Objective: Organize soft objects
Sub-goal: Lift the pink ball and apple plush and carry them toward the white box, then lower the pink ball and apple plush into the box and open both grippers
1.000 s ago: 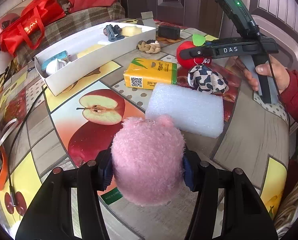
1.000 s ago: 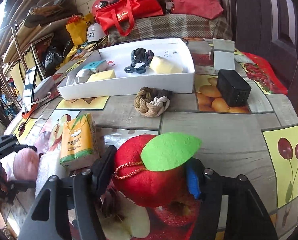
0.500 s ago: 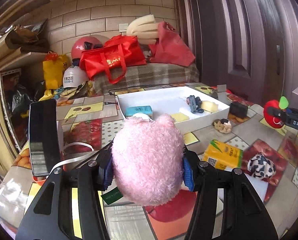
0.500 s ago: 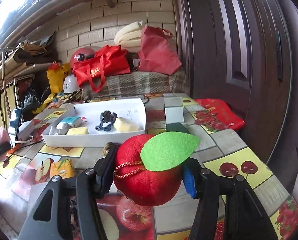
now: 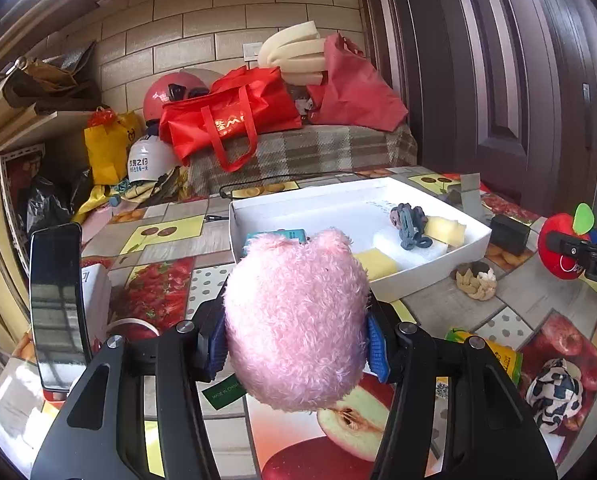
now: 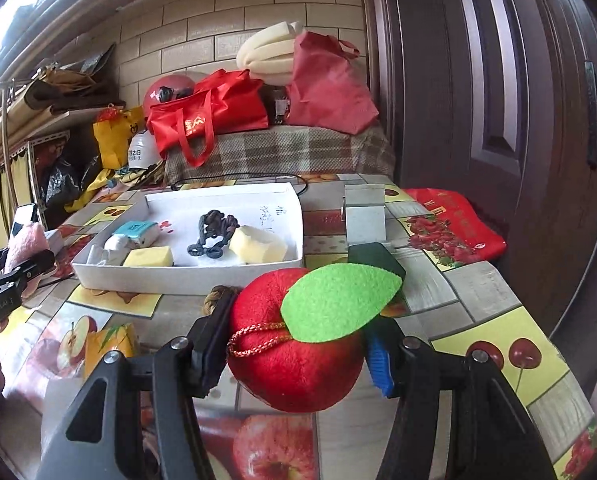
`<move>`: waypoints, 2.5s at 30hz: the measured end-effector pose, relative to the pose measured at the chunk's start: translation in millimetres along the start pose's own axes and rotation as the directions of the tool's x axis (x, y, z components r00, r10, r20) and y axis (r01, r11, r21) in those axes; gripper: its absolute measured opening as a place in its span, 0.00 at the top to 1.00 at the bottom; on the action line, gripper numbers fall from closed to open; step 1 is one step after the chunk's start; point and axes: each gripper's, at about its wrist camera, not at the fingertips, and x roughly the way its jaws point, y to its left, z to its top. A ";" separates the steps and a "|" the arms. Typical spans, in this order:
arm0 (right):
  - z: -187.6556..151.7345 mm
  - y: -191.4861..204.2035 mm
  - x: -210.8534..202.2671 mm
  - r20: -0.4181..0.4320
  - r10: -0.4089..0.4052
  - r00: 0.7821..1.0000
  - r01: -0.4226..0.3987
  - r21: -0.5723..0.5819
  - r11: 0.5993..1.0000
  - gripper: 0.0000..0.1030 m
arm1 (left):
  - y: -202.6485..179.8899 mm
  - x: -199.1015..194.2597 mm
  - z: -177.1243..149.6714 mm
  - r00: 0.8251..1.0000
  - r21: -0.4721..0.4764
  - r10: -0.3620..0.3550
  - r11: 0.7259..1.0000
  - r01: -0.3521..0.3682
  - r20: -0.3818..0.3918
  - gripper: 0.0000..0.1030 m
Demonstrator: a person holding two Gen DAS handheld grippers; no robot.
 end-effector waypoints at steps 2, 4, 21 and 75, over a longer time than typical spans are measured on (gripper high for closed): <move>3.1 0.4 8.2 -0.006 -0.001 1.000 0.001 0.003 1.000 0.43 | -0.2 6.7 3.3 1.000 -0.009 0.006 1.000 -0.006 -0.003 0.47; 6.5 2.1 16.1 -0.010 0.001 1.000 -0.001 0.000 1.000 0.43 | 0.1 14.3 6.6 1.000 -0.015 0.012 1.000 -0.012 -0.006 0.47; 37.3 41.2 72.8 0.026 0.123 0.992 -0.122 -0.036 0.992 0.43 | 5.0 82.9 34.8 0.998 -0.078 0.048 0.996 -0.051 -0.039 0.47; 64.6 61.4 120.6 0.092 0.074 0.993 -0.069 -0.059 0.996 0.00 | 18.7 108.6 49.2 0.989 -0.167 0.149 0.975 -0.145 0.008 0.00</move>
